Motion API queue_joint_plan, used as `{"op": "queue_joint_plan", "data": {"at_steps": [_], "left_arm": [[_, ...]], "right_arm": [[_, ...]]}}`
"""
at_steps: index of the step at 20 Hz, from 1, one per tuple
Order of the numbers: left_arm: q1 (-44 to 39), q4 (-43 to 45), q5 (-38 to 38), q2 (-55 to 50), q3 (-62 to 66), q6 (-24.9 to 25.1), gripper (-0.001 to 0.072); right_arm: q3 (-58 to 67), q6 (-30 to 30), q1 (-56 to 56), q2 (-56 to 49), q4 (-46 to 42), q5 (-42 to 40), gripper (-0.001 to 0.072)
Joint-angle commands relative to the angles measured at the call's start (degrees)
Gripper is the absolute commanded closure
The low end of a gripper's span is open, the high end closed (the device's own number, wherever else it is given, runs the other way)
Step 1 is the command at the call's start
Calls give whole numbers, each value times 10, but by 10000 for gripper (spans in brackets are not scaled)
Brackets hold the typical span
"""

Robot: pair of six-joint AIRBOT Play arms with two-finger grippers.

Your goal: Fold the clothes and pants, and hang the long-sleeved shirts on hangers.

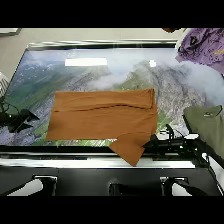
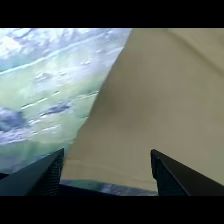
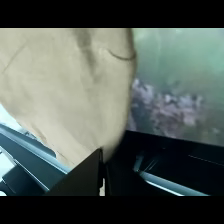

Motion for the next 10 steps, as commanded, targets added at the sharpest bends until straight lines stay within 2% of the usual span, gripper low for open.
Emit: {"op": "queue_joint_plan", "data": {"at_steps": [1,5,10], "left_arm": [[35,-17,-2,0,-53,49,105],[79,-80,12,-1,-129,116,106],[78,-80,22,-14,-151,123,106]], "right_arm": [[1,-9,0,0,6,29,687],[1,-8,0,0,6,29,687],[1,-7,0,0,6,24,687]]}}
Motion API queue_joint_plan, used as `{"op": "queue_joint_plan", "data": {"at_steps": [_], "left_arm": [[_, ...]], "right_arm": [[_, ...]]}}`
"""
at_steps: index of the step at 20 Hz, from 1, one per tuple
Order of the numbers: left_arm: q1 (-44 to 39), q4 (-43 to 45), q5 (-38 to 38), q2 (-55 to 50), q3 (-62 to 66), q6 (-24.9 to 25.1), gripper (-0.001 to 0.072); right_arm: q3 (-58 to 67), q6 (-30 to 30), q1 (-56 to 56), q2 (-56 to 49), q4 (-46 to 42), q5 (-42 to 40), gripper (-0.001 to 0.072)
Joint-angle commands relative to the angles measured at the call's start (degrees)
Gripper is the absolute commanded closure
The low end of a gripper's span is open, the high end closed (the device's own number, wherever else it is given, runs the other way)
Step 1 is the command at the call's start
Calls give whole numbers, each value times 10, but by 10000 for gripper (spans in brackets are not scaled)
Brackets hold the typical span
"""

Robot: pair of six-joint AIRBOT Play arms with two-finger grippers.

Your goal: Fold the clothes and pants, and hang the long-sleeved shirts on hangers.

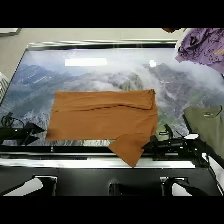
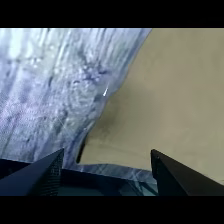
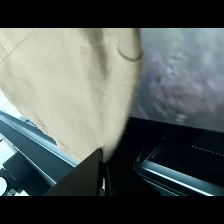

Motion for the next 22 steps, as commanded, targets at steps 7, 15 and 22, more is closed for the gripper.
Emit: {"op": "queue_joint_plan", "data": {"at_steps": [7,15,22], "left_arm": [[4,-9,3,-34,-15,8,106],[-34,-18,24,-81,-15,8,157],[-36,9,-3,-49,-5,-51,693]], "right_arm": [[1,2,0,0,5,-3,687],[1,2,0,0,6,-2,687],[1,19,0,54,5,2,688]]}}
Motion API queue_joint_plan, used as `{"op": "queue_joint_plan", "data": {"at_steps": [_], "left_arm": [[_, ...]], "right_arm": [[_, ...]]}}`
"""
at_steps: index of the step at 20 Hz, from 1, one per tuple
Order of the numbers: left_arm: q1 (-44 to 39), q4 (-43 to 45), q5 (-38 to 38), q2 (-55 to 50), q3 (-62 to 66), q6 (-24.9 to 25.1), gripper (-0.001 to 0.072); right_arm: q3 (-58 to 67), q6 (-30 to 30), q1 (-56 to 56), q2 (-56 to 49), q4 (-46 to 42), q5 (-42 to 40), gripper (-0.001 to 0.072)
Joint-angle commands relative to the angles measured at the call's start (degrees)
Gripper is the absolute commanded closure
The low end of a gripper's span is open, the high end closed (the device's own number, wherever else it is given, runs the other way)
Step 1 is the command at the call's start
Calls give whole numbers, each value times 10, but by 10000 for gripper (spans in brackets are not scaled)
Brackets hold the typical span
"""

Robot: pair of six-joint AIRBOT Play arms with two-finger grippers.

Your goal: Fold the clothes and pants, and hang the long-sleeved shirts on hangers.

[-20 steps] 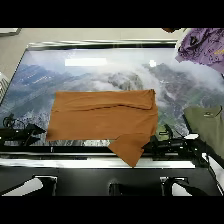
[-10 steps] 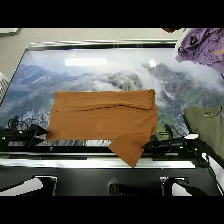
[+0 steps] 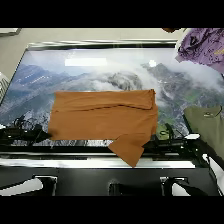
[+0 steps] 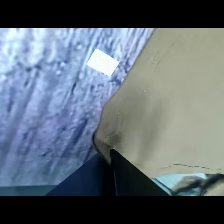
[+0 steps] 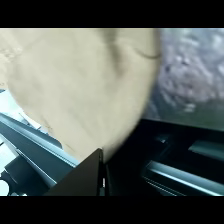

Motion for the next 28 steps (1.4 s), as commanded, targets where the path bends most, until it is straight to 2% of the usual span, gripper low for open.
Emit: {"op": "queue_joint_plan", "data": {"at_steps": [1,3,7,9,11,14,19,28], "left_arm": [[-1,46,-31,40,7,-96,694],[-1,91,-53,97,7,-139,694],[-2,99,-80,181,7,-167,694],[-3,83,-80,193,8,-166,694],[-10,68,-66,193,10,-163,694],[-40,68,-9,187,34,-168,694],[-108,68,78,134,103,-176,694],[-190,68,142,-60,267,-185,694]], "right_arm": [[0,28,0,50,-1,13,688],[0,65,0,103,-17,43,689],[0,156,0,240,-60,123,688],[3,196,0,310,-60,127,689],[19,199,0,330,-60,117,690],[73,159,0,279,-60,87,689],[181,87,0,91,-28,52,689],[379,79,3,-118,-15,3,689]]}}
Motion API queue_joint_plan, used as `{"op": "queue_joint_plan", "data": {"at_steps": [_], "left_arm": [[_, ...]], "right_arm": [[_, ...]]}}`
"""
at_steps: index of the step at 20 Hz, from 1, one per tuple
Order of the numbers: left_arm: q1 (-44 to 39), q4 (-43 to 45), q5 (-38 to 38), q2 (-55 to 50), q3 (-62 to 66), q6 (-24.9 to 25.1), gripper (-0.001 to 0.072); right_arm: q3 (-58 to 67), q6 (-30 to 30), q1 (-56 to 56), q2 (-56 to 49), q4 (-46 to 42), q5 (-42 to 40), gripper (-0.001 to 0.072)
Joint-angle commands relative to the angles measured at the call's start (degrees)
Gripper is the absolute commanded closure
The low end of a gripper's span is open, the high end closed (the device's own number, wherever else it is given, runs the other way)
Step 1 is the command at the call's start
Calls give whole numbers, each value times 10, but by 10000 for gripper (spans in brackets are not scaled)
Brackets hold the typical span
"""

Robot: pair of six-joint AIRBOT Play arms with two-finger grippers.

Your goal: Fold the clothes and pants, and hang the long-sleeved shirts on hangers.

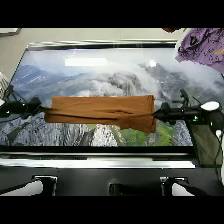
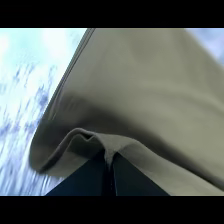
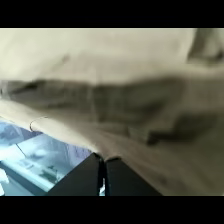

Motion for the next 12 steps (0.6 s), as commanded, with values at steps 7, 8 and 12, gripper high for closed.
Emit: {"op": "queue_joint_plan", "data": {"at_steps": [7,8,12], "left_arm": [[-35,0,21,-178,180,-3,694],[-37,1,22,-190,191,-3,694],[-40,1,22,-230,207,-3,694]], "right_arm": [[203,57,64,-186,-44,-76,689],[218,63,64,-196,-49,-79,689],[239,74,64,-225,-58,-91,689]]}}
